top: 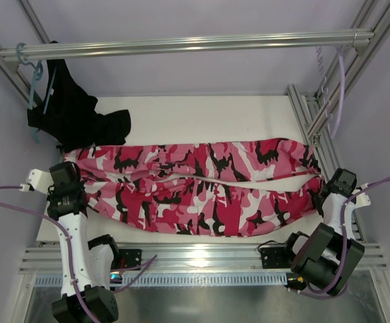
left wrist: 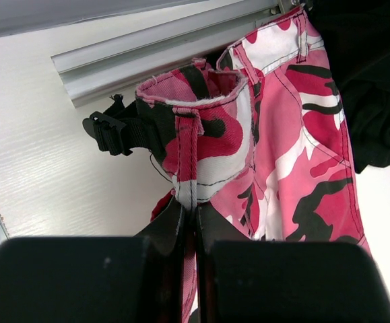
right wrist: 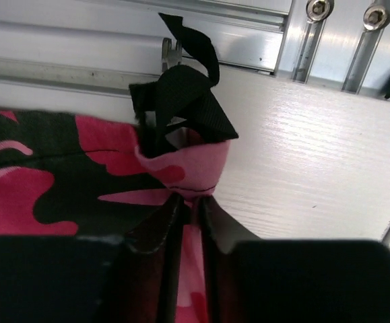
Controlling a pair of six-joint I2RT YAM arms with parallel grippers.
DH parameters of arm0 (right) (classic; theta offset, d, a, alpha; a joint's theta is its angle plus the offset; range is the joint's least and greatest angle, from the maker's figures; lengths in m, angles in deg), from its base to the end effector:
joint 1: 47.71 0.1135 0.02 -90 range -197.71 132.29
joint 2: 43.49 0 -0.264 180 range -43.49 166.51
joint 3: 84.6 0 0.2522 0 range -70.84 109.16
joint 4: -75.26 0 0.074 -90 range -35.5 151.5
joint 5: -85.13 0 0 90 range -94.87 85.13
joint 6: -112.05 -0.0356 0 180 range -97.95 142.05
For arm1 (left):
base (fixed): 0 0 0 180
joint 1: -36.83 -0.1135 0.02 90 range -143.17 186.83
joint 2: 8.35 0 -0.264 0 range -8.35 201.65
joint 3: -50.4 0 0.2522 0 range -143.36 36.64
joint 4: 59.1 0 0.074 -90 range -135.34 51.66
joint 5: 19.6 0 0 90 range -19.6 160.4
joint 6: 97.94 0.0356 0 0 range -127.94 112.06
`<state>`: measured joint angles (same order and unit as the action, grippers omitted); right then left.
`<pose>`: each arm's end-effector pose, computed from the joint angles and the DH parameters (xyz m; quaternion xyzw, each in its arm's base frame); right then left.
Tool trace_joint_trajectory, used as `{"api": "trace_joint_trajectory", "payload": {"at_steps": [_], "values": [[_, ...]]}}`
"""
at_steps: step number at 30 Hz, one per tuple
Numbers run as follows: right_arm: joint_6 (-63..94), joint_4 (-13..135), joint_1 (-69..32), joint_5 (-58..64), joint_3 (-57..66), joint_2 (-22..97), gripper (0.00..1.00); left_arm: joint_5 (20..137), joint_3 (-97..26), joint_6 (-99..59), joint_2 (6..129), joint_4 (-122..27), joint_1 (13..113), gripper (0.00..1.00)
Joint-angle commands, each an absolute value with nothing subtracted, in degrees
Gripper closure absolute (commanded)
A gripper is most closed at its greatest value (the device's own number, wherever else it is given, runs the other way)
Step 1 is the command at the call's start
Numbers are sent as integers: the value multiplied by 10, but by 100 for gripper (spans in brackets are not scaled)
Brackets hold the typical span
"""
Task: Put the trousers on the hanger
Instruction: Fold the trousers
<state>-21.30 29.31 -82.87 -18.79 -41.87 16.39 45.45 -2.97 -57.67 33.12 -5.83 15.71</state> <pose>0.1403 -0.1093 0.1707 0.6327 0.7297 -0.1011 0.2387 0.1333 0.0676 0.2701 -0.5882 0.6735 0.0914 0.4382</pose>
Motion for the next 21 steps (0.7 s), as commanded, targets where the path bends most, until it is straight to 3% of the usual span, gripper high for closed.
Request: {"api": "trace_joint_trajectory", "payload": {"at_steps": [1, 2, 3, 10, 21], "values": [[-208, 342, -831, -206, -408, 176, 86, 432, -44, -587, 327, -90, 153, 100], [-203, 336, -831, -207, -402, 179, 95, 425, -45, -587, 328, -91, 153, 100], [-200, 329, -830, -206, -394, 179, 96, 421, -46, -586, 332, -92, 153, 100], [-181, 224, -762, -226, -278, 192, 96, 378, -61, -576, 356, -89, 154, 100], [-150, 299, -576, -247, -276, 294, 96, 397, -55, -574, 351, -98, 153, 100]]}}
